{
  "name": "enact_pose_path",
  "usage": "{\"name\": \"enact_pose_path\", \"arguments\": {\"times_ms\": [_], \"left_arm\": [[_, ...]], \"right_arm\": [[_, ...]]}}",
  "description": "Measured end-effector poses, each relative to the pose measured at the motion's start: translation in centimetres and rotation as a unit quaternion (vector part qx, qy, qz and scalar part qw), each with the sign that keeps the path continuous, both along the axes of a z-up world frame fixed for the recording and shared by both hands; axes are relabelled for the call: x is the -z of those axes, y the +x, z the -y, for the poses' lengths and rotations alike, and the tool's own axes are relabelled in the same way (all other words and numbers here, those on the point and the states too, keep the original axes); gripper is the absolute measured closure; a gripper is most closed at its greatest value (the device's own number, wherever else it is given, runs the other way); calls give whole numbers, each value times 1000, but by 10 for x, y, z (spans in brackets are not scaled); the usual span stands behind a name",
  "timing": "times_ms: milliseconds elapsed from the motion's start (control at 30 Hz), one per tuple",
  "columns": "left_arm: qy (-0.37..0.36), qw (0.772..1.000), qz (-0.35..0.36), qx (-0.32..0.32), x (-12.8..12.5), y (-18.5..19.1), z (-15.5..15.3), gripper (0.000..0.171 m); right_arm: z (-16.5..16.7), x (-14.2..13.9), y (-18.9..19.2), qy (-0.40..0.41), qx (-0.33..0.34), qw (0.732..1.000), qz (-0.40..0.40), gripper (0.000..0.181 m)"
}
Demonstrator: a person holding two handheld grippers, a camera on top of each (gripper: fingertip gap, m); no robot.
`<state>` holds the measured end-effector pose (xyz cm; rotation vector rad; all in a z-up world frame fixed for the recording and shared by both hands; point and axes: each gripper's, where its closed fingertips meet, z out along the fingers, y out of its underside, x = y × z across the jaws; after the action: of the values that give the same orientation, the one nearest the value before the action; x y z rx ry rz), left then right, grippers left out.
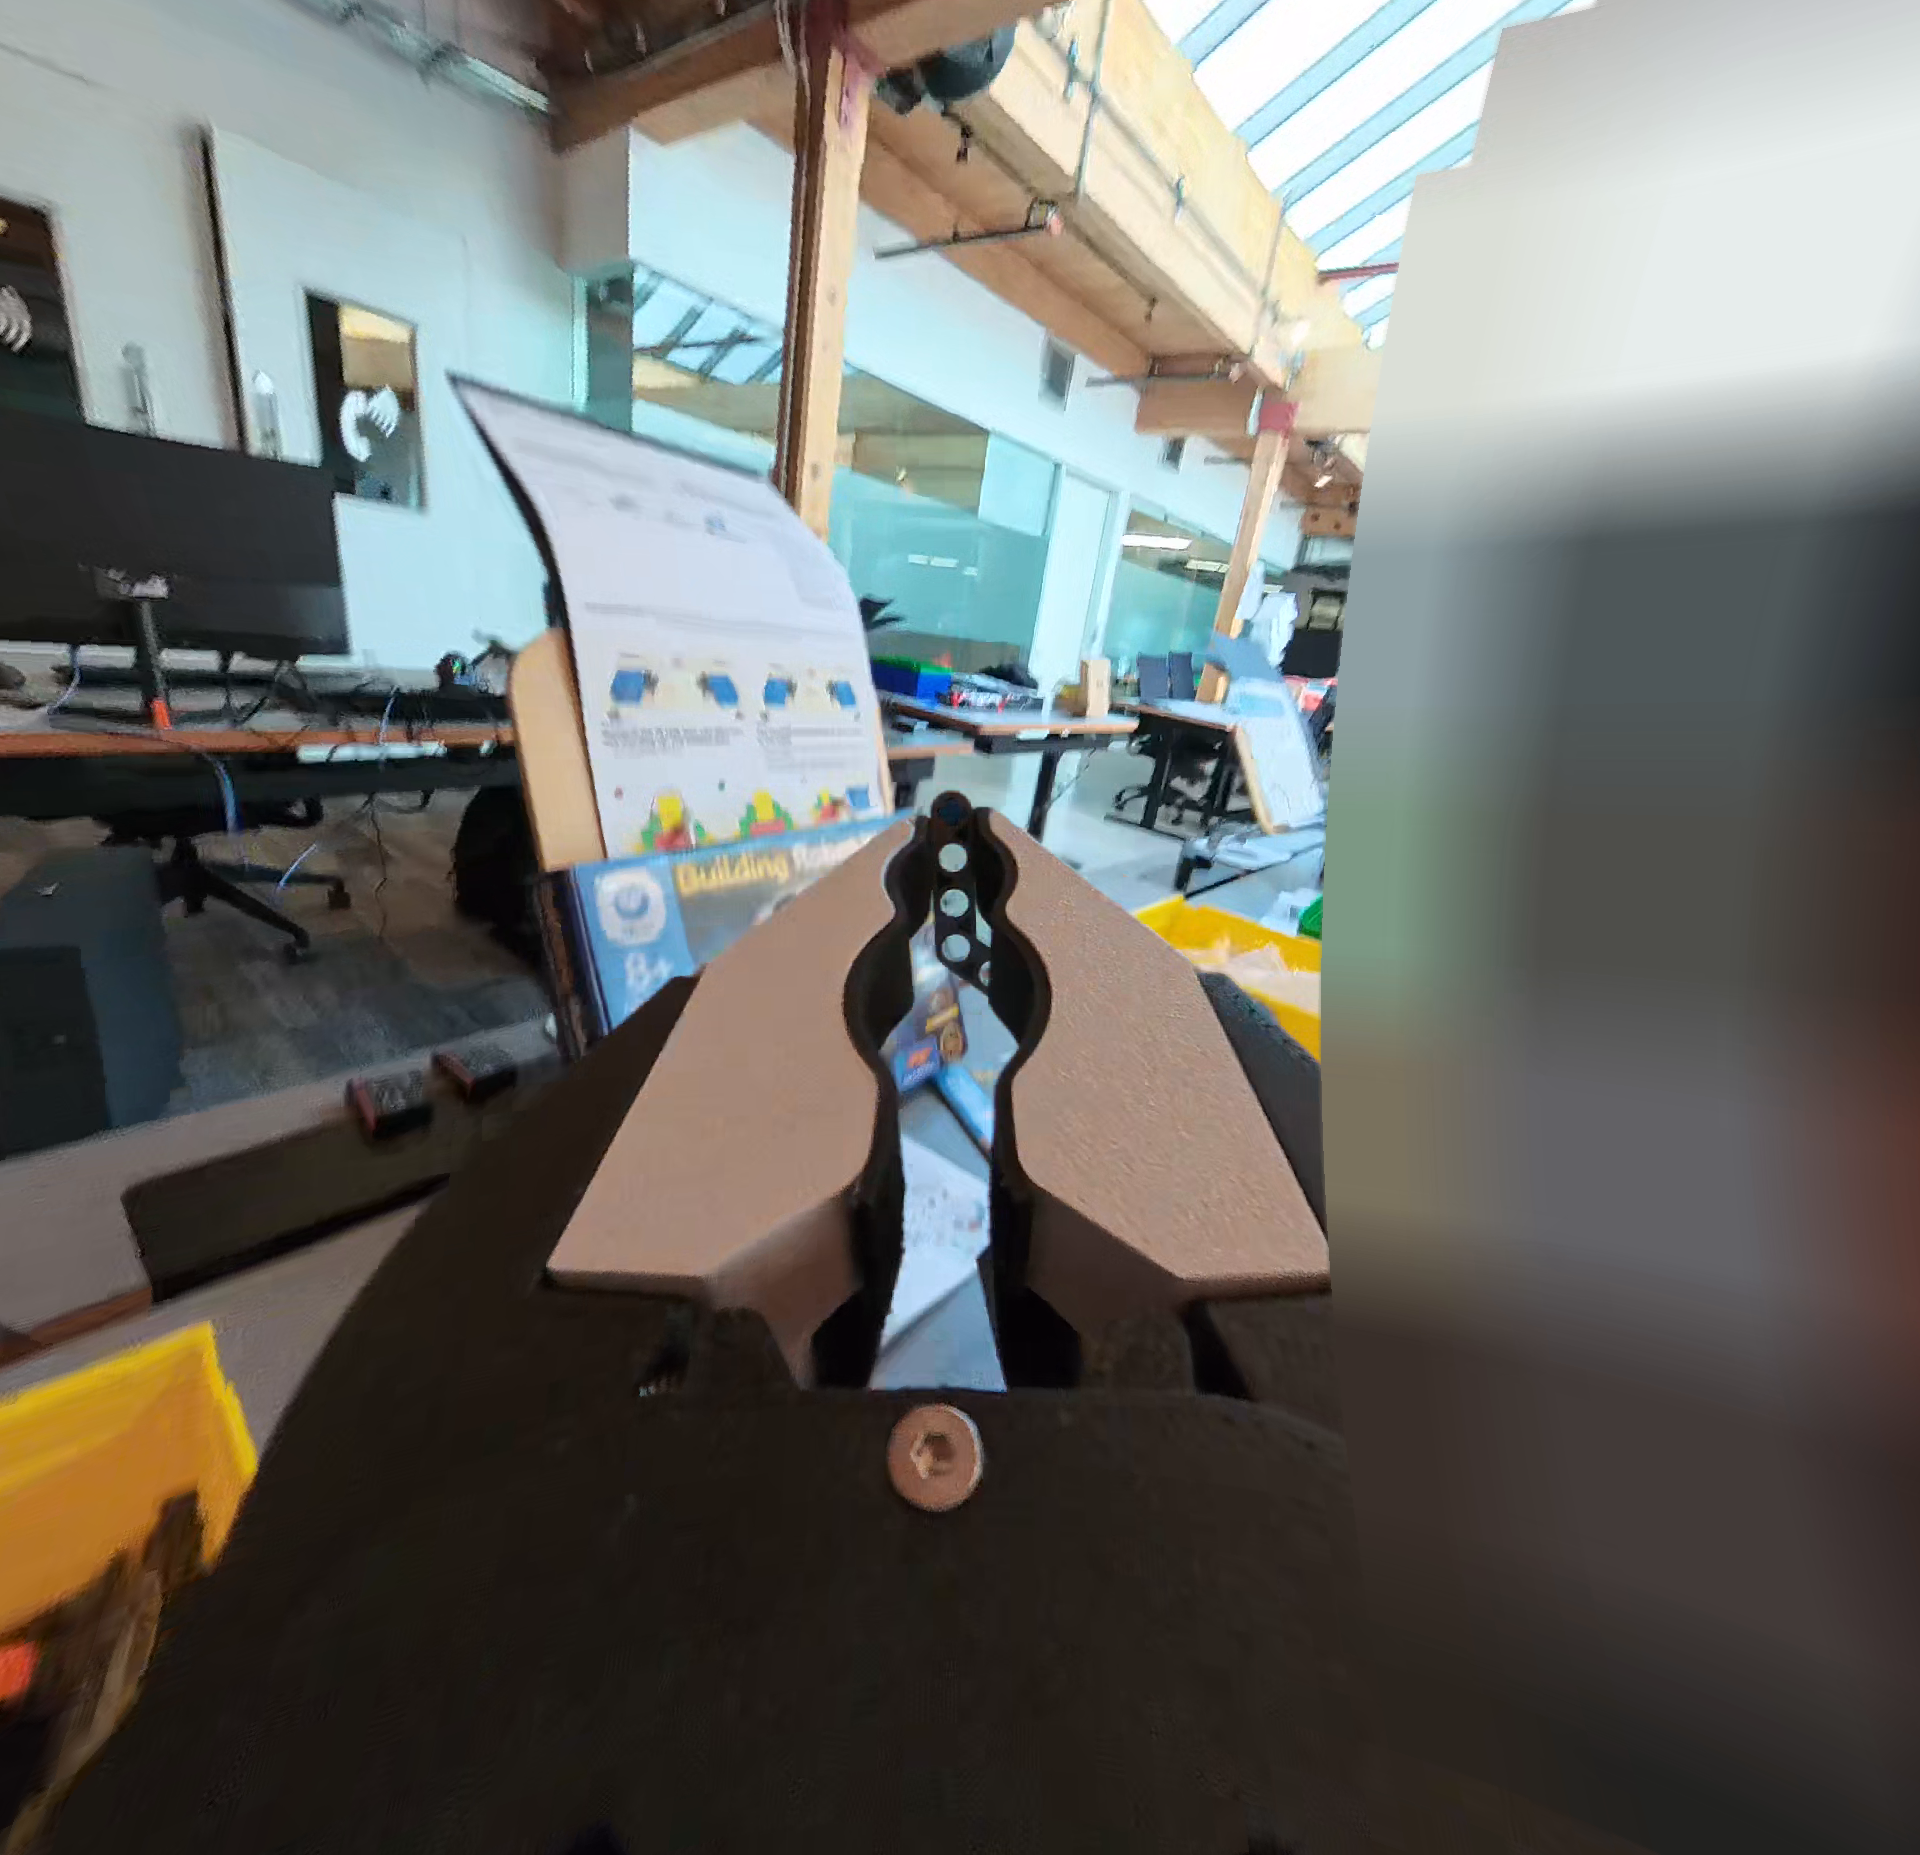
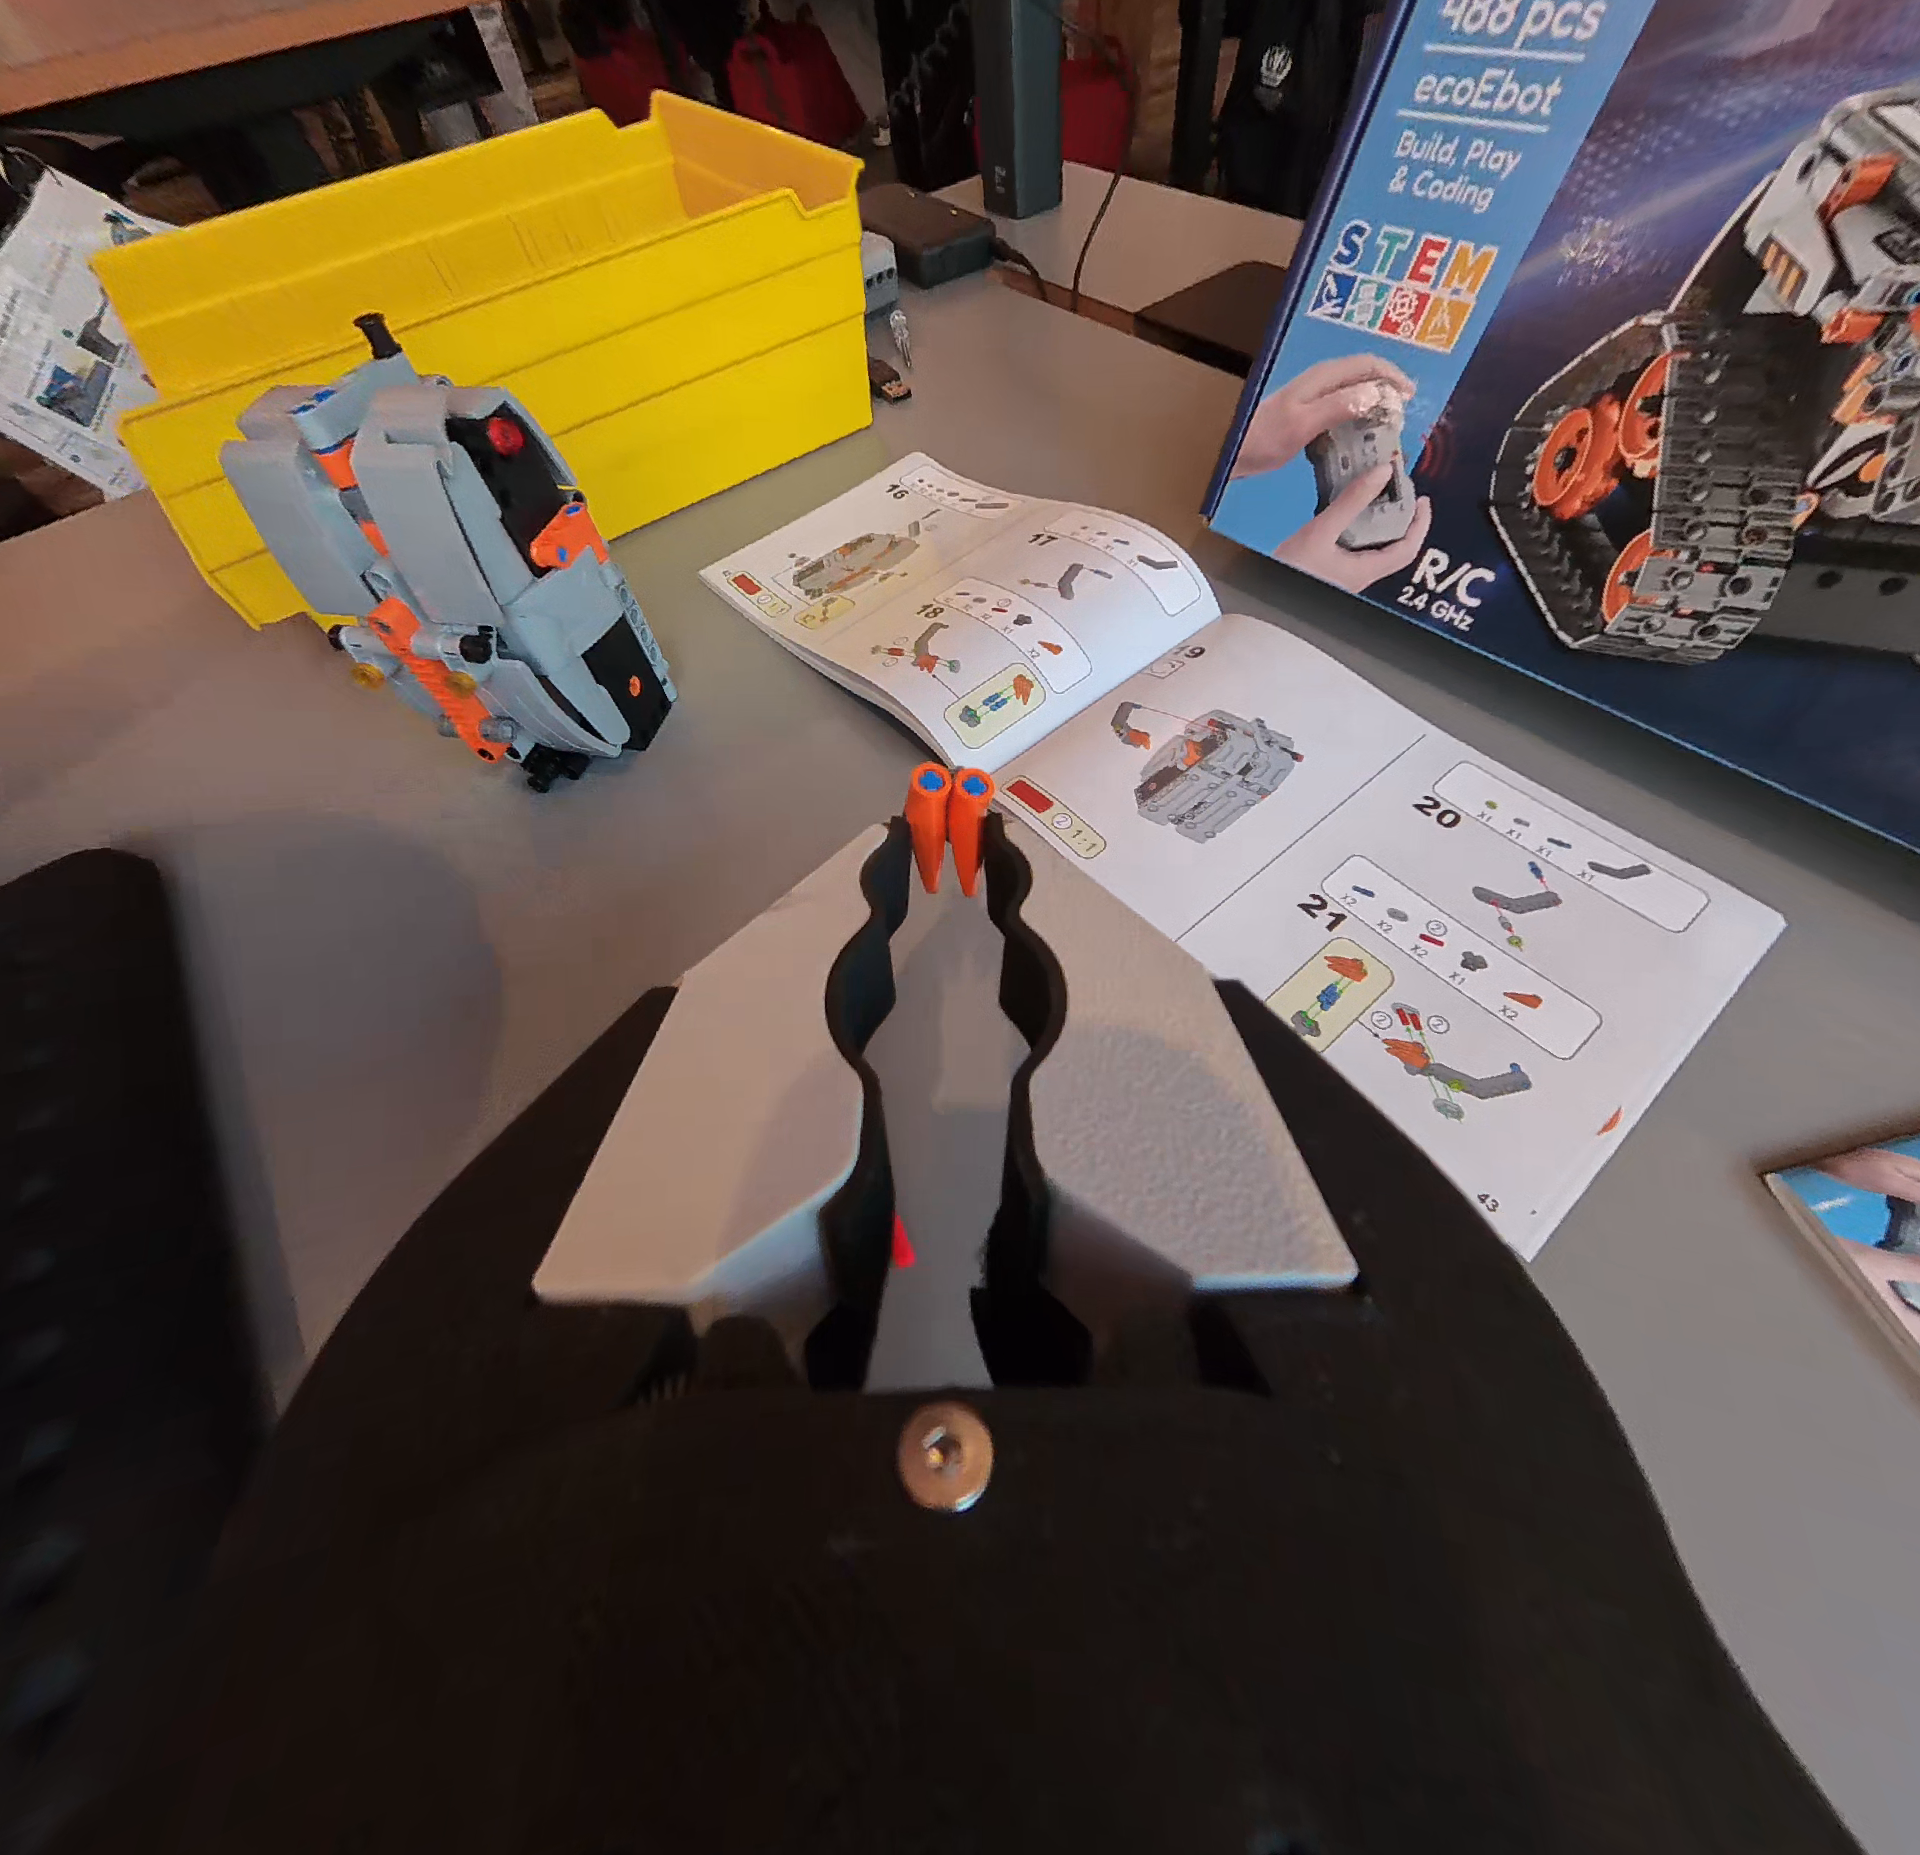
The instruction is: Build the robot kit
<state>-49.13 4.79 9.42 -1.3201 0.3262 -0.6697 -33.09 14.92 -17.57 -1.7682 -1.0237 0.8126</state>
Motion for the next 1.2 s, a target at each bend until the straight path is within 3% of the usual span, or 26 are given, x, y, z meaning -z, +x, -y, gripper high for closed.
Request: {"name": "enact_pose_path", "arguments": {"times_ms": [233, 333, 400, 467, 633, 767, 933, 1033, 1200], "left_arm": [[-98, 991, -62, -60, 115, 42, 25, 166], [-142, 987, -39, -63, 161, 63, 26, 166], [-174, 984, -11, -31, 186, 83, 24, 166], [-196, 981, 6, 4, 201, 102, 22, 166], [-251, 967, -32, 26, 241, 137, 7, 167], [-325, 936, -127, 48, 286, 163, 3, 166], [-360, 892, -273, 11, 322, 156, -2, 166], [-366, 885, -286, 13, 327, 154, -1, 166], [-418, 849, -320, 49, 348, 154, 12, 166]], "right_arm": [[14, 4, -12, -28, -28, 999, -11, 168], [18, 7, -13, -29, -36, 999, 2, 167], [18, 8, -10, -22, -34, 999, 17, 168], [15, 13, -4, -18, -34, 998, 48, 167], [-5, 30, 28, -16, -8, 990, 141, 168], [-16, 35, 47, -52, 4, 988, 146, 168], [-13, 44, 50, -83, -8, 985, 152, 167], [-11, 56, 50, -77, -19, 979, 186, 167], [-12, 68, 51, -64, -30, 974, 215, 167]]}}
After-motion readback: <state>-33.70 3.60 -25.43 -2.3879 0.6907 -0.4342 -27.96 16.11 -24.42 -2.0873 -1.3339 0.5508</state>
